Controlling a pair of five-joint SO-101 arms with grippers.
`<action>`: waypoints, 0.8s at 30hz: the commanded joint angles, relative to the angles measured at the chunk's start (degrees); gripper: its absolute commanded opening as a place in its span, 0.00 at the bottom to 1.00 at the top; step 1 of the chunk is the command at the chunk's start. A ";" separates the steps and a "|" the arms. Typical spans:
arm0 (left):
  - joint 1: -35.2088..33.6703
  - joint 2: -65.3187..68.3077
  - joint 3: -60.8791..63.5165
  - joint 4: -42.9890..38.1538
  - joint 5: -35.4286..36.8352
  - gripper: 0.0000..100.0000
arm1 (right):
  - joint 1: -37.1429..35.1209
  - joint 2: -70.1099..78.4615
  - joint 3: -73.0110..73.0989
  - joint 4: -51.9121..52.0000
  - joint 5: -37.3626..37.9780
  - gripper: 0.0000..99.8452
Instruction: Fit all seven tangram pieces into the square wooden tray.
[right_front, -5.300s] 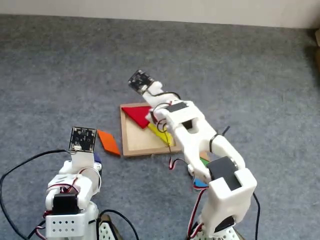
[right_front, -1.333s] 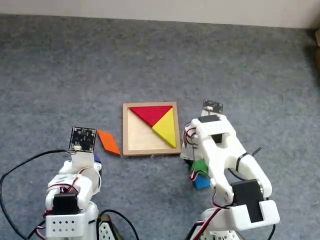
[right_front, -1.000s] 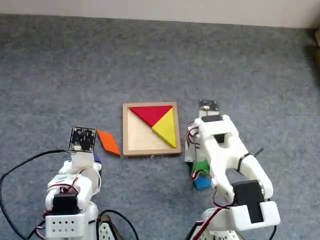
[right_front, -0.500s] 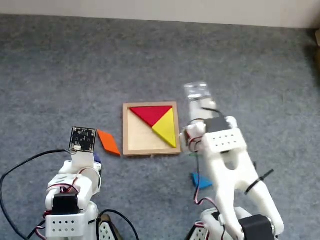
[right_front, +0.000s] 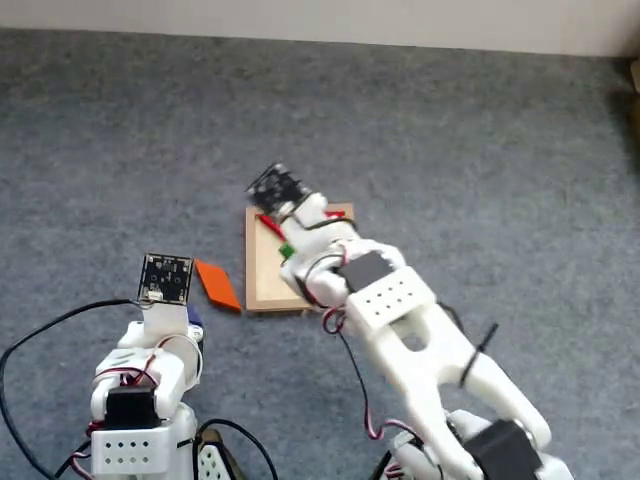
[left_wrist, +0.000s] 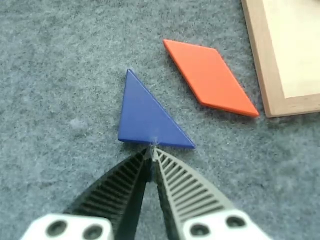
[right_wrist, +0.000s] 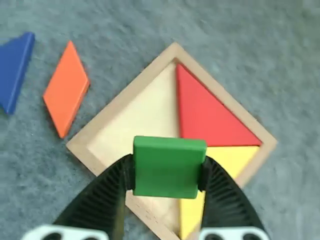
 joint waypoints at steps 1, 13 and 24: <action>-0.48 -0.04 1.19 0.18 0.53 0.03 | -1.89 5.58 -3.03 -4.35 0.79 0.07; -0.48 -0.04 1.19 0.18 0.53 0.03 | -1.63 12.53 -3.12 -6.11 1.14 0.07; -0.48 -0.04 1.19 0.18 0.53 0.03 | -1.54 12.53 -2.95 -5.76 1.14 0.21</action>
